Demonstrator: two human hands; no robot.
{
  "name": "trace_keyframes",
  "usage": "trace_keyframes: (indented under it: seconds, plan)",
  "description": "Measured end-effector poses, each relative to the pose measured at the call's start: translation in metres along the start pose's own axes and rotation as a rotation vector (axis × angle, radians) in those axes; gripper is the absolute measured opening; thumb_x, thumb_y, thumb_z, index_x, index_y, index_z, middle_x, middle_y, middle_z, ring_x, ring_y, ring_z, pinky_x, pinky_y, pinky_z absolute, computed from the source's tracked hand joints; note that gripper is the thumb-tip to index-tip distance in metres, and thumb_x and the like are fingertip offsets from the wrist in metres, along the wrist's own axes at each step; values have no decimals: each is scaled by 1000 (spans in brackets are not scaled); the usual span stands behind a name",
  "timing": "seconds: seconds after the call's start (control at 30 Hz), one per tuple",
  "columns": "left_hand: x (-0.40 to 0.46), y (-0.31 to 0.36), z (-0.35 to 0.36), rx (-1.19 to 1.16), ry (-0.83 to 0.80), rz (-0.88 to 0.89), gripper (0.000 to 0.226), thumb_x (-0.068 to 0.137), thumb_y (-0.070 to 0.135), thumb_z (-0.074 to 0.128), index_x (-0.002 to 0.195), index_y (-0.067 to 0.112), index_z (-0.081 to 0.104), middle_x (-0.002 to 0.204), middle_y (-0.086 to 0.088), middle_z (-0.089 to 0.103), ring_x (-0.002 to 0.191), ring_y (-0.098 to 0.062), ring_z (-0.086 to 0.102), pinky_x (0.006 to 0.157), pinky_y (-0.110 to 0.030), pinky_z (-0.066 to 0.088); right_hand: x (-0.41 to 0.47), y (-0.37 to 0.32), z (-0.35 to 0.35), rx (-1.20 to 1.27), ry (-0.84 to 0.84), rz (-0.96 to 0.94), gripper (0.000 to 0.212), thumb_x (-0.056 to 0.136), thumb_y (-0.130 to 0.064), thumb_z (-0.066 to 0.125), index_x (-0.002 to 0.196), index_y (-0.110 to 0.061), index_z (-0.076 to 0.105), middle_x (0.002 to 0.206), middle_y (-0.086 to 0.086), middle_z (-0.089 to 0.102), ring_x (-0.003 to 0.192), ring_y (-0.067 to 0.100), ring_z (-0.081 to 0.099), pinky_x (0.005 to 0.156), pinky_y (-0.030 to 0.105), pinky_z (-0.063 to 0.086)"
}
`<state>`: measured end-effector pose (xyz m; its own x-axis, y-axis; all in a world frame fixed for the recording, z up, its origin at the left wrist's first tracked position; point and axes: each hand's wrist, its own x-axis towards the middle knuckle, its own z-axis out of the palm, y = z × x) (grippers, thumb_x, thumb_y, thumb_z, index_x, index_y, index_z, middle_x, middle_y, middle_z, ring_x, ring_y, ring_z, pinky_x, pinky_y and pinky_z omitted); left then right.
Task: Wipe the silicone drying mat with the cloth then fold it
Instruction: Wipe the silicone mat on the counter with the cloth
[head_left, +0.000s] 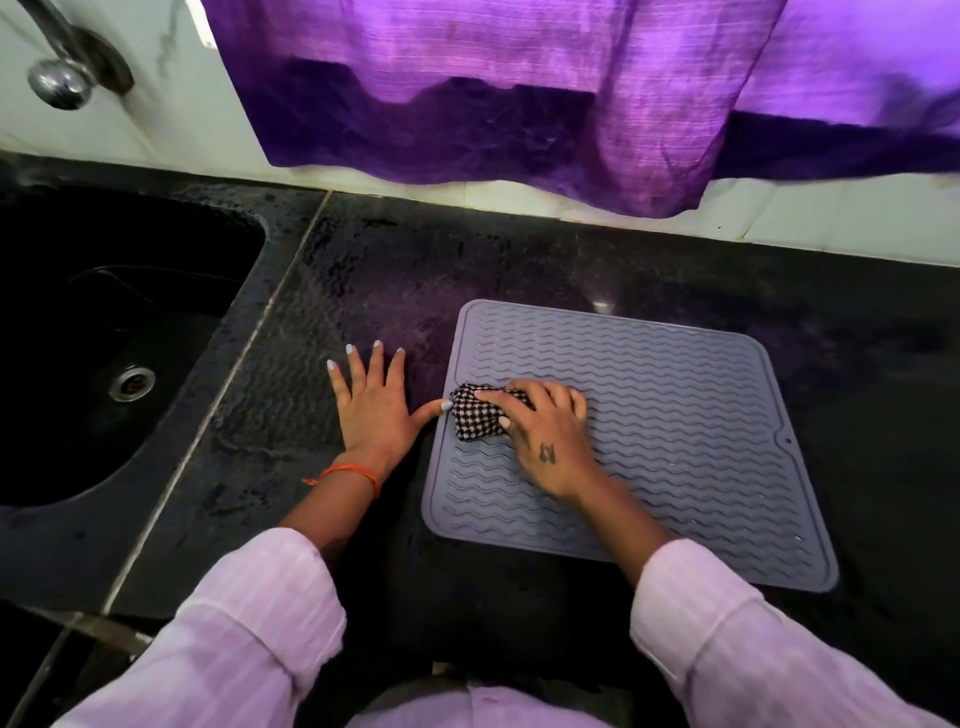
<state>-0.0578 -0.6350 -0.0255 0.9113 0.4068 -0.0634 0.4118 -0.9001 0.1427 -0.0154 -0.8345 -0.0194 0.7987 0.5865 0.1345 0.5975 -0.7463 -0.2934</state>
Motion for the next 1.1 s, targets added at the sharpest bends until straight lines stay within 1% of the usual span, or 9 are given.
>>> trace_keyframes:
  seconds: [0.1, 0.2, 0.4, 0.53, 0.67, 0.8, 0.9, 0.97, 1.1]
  plan:
    - [-1, 0, 1, 4, 7, 2, 91, 79, 74, 36, 149, 19, 20, 158, -10, 8, 144, -34, -10, 111, -52, -17, -22, -10, -5, 50, 19, -18, 40, 93, -25, 48, 127, -45, 47, 123, -4, 55, 109, 22, 46, 93, 41, 24]
    - [-1, 0, 2, -16, 10, 2, 94, 77, 76, 36, 149, 18, 21, 158, -10, 9, 144, -34, -10, 110, -50, -19, -60, -26, 10, -28, 15, -40, 47, 87, -28, 45, 130, -46, 42, 126, -4, 54, 112, 21, 47, 98, 41, 22]
    - [-1, 1, 0, -11, 9, 2, 96, 76, 77, 35, 149, 17, 20, 158, -10, 9, 144, -34, -10, 111, -51, -18, -47, -21, 1, 47, -8, -39, 42, 87, -31, 38, 125, -47, 46, 120, -7, 56, 106, 20, 48, 94, 35, 19]
    - [-3, 1, -1, -11, -1, 0, 95, 77, 76, 35, 149, 17, 20, 158, -10, 9, 144, -35, -10, 110, -51, -18, -68, -30, -5, 98, 23, -24, 40, 90, -29, 44, 125, -48, 45, 117, -8, 56, 104, 17, 47, 88, 32, 21]
    - [-3, 1, 0, -15, 0, 2, 94, 78, 76, 34, 149, 17, 20, 158, -10, 9, 144, -34, -11, 110, -51, -19, -90, -38, 13, -30, 30, -54, 62, 76, -15, 61, 126, -47, 45, 123, -4, 55, 109, 20, 44, 94, 39, 23]
    - [-3, 1, -2, -12, 0, 7, 92, 78, 76, 35, 149, 17, 22, 158, -11, 9, 144, -35, -10, 110, -51, -19, -80, -32, 1, 31, -1, -83, 52, 81, -18, 59, 122, -49, 48, 120, -8, 55, 108, 19, 47, 92, 36, 21]
    - [-5, 3, -3, -6, -9, 5, 92, 79, 76, 34, 149, 18, 21, 158, -10, 9, 144, -34, -10, 109, -50, -20, -89, -25, -10, 99, 55, 30, 40, 89, -27, 47, 122, -48, 48, 117, -10, 56, 104, 14, 44, 85, 29, 20]
    - [-5, 3, -2, -11, -9, 1, 91, 79, 75, 34, 149, 18, 22, 158, -10, 9, 144, -35, -10, 110, -51, -19, -99, -21, -15, 109, 134, 128, 40, 88, -28, 42, 124, -46, 48, 115, -8, 56, 101, 14, 44, 82, 27, 20]
    - [-4, 1, -1, -13, -4, 0, 91, 78, 76, 34, 148, 18, 23, 158, -10, 10, 144, -35, -9, 110, -52, -18, -114, -29, -6, 27, 150, 113, 43, 84, -23, 44, 121, -44, 51, 114, -4, 58, 102, 17, 44, 87, 36, 26]
